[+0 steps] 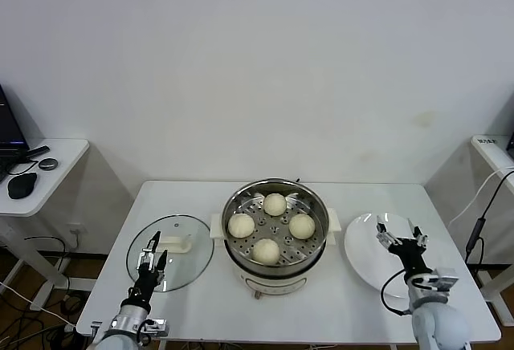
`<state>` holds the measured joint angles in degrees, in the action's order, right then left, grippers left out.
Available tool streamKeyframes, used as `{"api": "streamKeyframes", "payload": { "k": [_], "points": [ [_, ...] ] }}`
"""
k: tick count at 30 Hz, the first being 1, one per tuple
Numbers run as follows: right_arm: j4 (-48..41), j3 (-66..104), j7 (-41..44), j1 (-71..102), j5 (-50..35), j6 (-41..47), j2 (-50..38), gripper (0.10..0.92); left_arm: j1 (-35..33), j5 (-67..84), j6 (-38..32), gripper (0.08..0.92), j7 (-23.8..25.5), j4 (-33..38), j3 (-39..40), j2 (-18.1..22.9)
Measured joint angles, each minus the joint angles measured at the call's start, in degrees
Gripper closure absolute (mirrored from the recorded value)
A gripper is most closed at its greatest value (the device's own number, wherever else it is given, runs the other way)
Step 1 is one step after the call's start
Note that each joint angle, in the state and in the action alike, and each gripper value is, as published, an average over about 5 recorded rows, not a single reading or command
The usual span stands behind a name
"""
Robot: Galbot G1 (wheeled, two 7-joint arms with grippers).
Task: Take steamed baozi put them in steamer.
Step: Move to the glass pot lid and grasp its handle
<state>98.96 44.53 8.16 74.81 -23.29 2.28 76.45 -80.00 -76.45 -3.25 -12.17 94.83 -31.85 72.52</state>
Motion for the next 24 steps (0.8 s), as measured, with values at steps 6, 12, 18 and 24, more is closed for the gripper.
{"api": "streamKeyframes", "payload": {
  "k": [6, 12, 18, 24],
  "points": [
    [0.0, 0.8, -1.0, 0.9, 1.2, -0.8, 1.3, 0.203, 3.2, -4.4, -0.1, 0.177, -1.3, -4.4, 0.2, -0.1],
    [-0.2, 1.3, -1.5, 1.6, 2.2, -1.3, 1.9, 0.203, 5.8, -6.6, -0.2, 0.177, -1.6, -8.2, 0.3, -0.4],
    [-0.6, 1.7, -1.8, 1.8, 2.8, -1.7, 2.4, 0.203, 7.7, -7.6, -0.4, 0.177, -1.5, -10.9, 0.8, -0.3],
    [-0.8, 2.0, -1.9, 2.1, 3.2, -1.9, 2.8, 0.203, 9.6, -7.9, -0.3, 0.177, -2.0, -13.4, 0.8, -0.3]
  ]
}}
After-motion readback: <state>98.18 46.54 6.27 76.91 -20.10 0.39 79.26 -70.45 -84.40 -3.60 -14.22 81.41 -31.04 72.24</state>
